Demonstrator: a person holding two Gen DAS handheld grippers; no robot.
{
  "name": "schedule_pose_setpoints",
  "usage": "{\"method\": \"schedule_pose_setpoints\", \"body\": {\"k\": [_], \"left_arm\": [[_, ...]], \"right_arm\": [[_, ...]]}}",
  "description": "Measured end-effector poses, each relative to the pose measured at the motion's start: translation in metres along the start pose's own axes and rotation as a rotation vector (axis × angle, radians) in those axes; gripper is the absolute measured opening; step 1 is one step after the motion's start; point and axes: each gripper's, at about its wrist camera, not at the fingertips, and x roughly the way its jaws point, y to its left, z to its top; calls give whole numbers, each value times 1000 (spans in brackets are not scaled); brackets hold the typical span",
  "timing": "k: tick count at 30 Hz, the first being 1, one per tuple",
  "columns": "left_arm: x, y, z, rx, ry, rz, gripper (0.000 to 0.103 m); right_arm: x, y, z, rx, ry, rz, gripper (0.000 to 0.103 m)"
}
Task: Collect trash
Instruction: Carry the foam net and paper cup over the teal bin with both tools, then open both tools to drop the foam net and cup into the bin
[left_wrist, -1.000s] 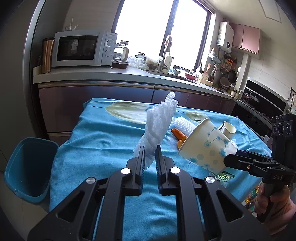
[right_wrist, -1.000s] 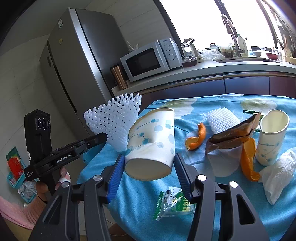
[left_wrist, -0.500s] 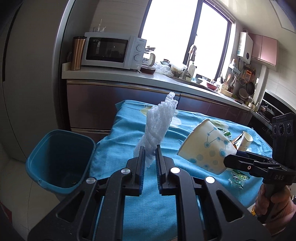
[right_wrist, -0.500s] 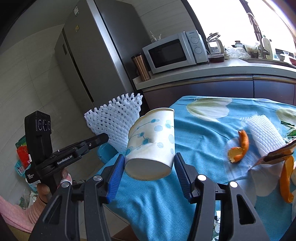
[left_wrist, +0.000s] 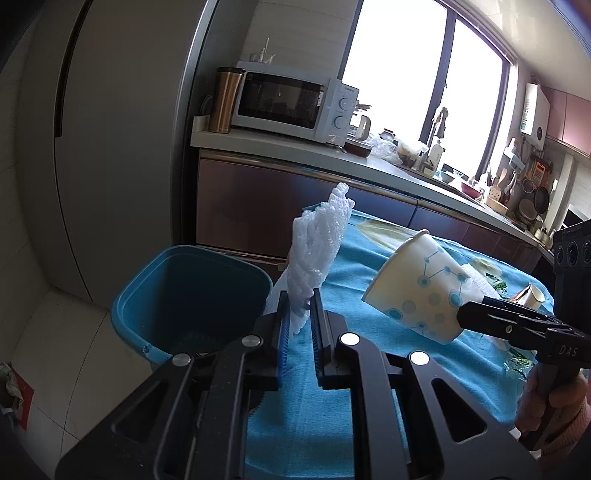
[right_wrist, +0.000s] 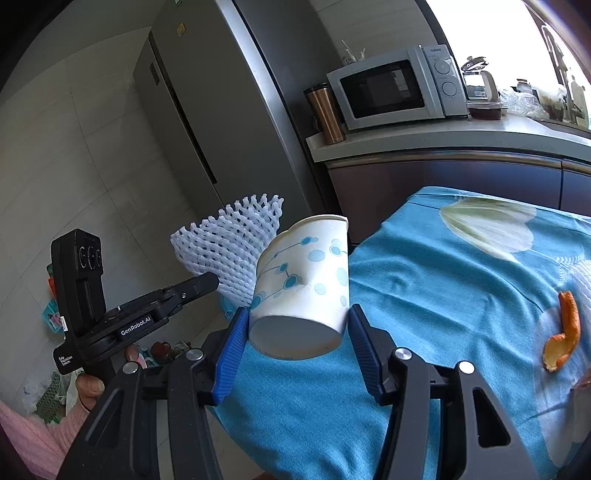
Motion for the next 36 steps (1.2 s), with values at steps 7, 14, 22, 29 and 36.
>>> {"method": "schedule_pose_setpoints", "body": {"k": [7,14,22,29,36], "left_arm": [[-2,23,0,-29,-2,52,12],[4,45,-1,-60,10,100,12],[11,62,-3,-82,22,138,12],[19,72,-6,-99,39,164,12],[35,81,-10,-106,75,188,12]], "right_arm": [[33,6,13,-16,41,26,53],[62,13,23,-42,78,21,53],[92,22,28,-47,123,21,53],[117,26,30,-46,176,8,53],[139,30,29,-59,219,-12,53]]}}
